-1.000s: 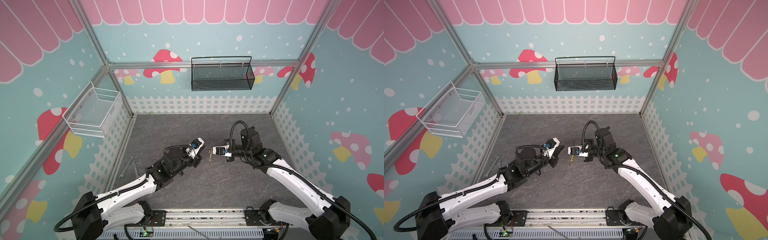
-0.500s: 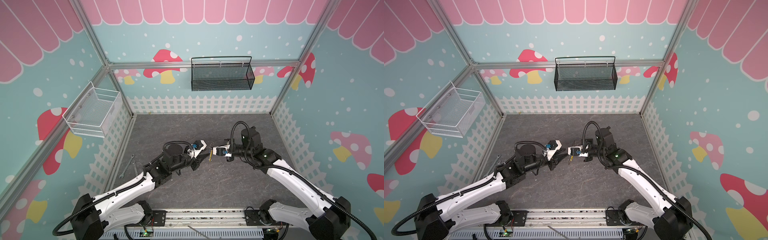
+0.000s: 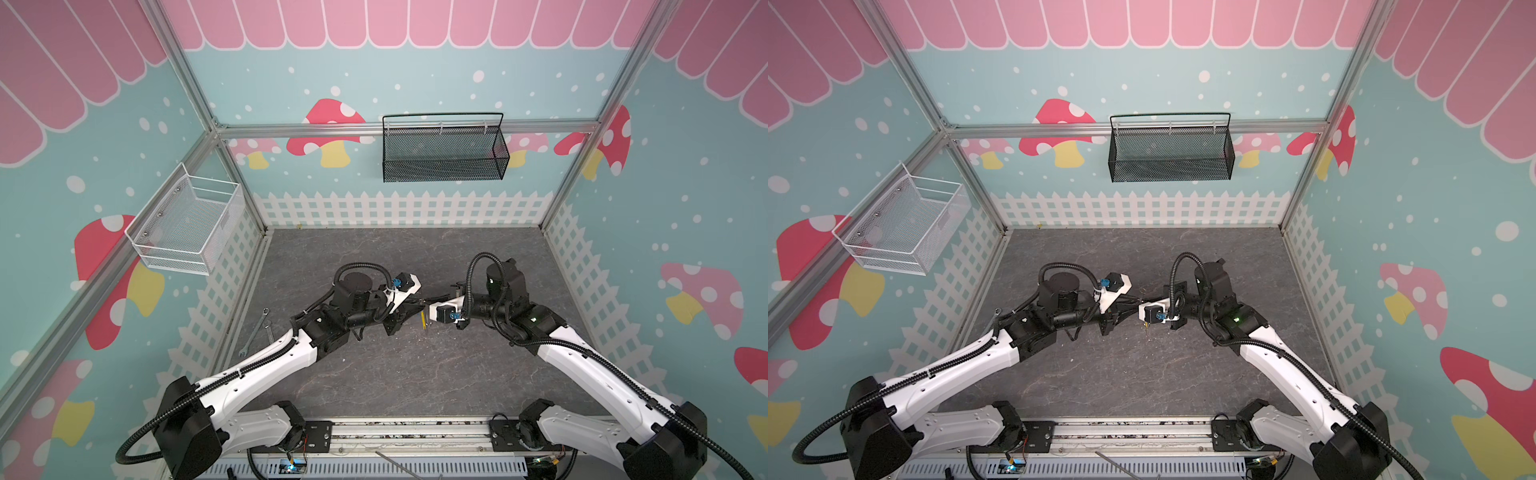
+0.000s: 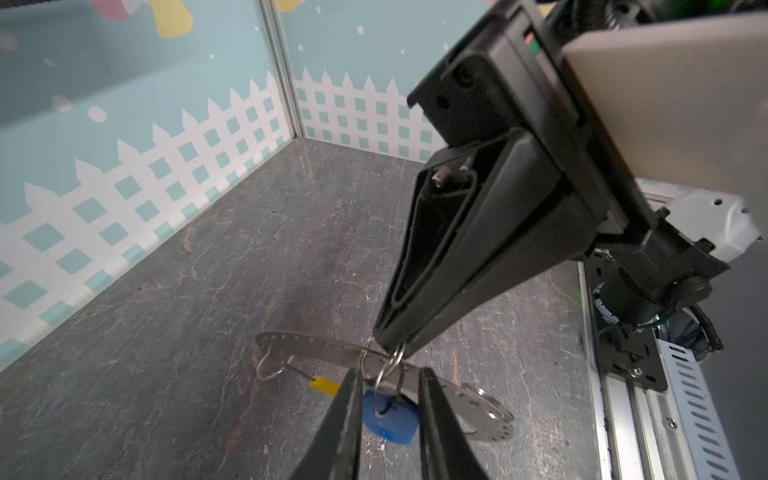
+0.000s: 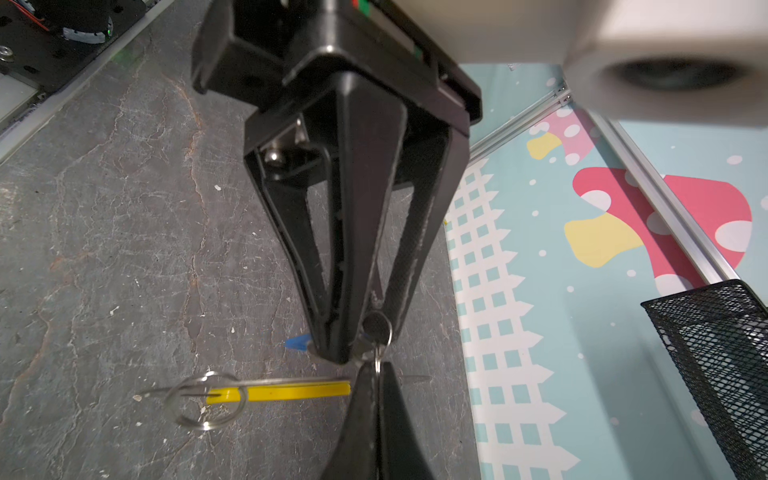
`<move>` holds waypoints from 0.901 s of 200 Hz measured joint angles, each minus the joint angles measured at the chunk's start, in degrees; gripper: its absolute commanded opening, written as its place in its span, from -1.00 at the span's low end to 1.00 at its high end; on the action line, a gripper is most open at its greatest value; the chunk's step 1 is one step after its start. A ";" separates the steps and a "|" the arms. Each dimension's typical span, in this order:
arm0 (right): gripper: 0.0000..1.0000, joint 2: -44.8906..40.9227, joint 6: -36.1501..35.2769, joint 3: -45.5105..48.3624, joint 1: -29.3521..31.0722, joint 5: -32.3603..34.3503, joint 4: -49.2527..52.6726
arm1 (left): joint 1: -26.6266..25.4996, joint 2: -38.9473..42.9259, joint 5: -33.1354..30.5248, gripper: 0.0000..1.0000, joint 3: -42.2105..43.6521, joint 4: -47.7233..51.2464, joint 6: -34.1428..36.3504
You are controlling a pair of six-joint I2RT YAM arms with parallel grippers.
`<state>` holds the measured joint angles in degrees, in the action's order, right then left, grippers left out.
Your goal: Put the keys on the keyring
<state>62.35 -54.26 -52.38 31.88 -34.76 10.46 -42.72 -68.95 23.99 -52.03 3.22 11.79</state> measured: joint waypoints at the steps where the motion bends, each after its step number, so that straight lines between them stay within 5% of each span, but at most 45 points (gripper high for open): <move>1: -1.00 0.00 -0.02 0.00 0.00 0.00 0.00 | 0.00 -0.02 0.00 -0.66 -0.02 0.04 -0.04; 69: -1.00 -1.03 -1.51 1.53 -0.11 0.83 -0.28 | 0.74 -0.63 1.77 -1.00 -1.18 1.77 0.46; 180: -1.00 -5.33 0.26 5.62 -0.44 -1.25 -6.67 | 4.11 -1.46 11.04 -1.00 -1.66 0.79 -2.05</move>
<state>57.01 -54.00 -46.76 31.44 -36.01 3.79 -38.61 -70.41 35.03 -53.69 4.01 9.74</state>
